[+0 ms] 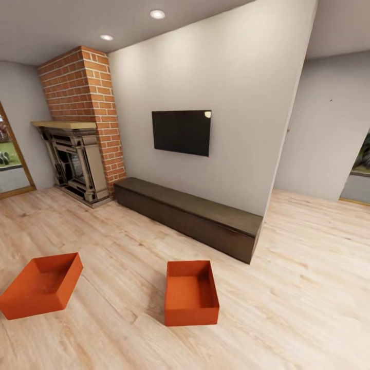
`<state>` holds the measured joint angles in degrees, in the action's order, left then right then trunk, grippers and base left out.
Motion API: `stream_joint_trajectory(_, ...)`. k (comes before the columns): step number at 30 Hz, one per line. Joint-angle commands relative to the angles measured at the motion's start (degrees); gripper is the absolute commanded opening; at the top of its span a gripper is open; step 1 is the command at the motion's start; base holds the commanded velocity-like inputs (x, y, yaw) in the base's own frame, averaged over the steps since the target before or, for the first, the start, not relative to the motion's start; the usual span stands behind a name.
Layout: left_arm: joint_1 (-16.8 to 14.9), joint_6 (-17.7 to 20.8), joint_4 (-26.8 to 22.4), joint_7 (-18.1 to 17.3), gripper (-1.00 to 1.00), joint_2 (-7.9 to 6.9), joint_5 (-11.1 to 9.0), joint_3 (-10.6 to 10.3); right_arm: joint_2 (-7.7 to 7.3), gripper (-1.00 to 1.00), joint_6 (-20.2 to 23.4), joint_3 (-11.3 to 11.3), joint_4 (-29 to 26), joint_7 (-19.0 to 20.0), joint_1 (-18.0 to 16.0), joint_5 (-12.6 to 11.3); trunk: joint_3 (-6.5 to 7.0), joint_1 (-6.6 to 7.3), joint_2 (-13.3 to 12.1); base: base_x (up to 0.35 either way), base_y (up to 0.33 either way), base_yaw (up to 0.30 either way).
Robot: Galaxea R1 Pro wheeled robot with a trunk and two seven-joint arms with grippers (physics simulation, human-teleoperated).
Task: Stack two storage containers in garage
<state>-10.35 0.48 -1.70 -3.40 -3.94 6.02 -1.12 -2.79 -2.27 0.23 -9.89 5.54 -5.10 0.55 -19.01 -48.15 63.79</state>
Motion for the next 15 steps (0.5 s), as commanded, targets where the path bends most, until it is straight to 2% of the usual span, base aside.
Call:
stream_joint_trajectory(1, 0.0, 0.1, -0.1, -0.1, 1.0, -0.02, 0.6, 0.0, -0.02, 1.0, -0.2, 0.0, 0.1, 0.2, 0.0, 0.1, -0.06, -0.04, 0.0, 0.345, 0.0, 0.0)
stream_joint_trajectory(15, 0.0, 0.1, -0.1, -0.1, 1.0, -0.03, 0.6, -0.1, -0.02, 1.0, -0.2, 0.0, 0.1, 0.2, 0.0, 0.1, -0.06, -0.04, 0.0, 0.345, 0.0, 0.0)
